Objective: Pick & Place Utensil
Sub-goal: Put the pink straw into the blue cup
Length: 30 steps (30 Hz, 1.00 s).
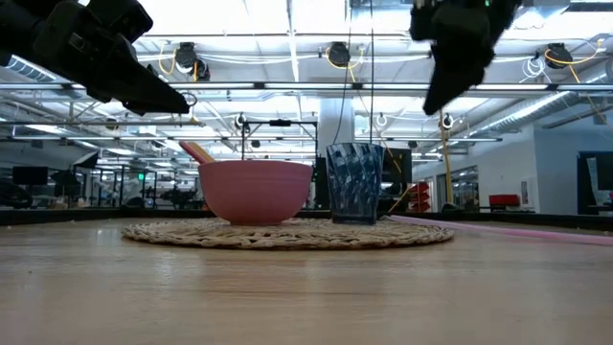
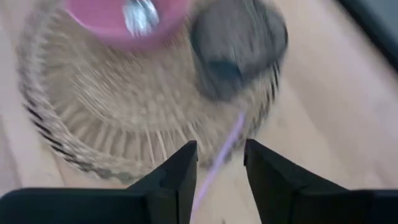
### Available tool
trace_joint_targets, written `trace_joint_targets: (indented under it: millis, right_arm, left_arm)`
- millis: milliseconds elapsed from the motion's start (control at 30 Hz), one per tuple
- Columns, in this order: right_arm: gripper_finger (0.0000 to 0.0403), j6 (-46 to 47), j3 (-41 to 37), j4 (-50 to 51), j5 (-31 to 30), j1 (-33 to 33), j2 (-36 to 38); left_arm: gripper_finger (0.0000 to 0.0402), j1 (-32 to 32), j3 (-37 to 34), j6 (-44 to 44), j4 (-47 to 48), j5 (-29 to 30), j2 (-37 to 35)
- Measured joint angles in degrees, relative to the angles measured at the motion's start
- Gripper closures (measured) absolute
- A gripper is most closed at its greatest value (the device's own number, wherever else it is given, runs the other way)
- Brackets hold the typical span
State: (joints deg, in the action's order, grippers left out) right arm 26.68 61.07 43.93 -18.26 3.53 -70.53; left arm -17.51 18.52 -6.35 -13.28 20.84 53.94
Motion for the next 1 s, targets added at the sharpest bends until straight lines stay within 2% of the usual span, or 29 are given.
trace_joint_targets:
  millis: [167,367,567,733,1000]
  right_arm:
    - [0.0283,7.95,-4.96,0.76,0.30,-0.14,-0.78]
    - [0.0262,12.97,-11.75,0.25,0.33,-0.20,-0.78]
    - [0.0232,12.40,-17.30,-8.87,0.70,-0.55,-0.82]
    - [0.0208,10.32,-20.01,-16.77,4.37,-1.39,-0.82]
    - [0.0185,13.00,-23.56,-20.11,6.59,-3.67,-0.80]
  left_arm:
    - [0.0231,0.00,0.00,-0.03,0.06,0.00,0.01]
    - [0.0231,0.00,0.00,-0.04,0.09,-0.88,0.00]
    - [0.0231,-0.01,0.00,-0.15,0.11,-1.11,0.01]
    - [0.0231,-0.01,0.00,-0.15,0.10,-1.09,0.01]
    - [0.0231,0.01,0.00,-0.15,0.11,-1.09,0.01]
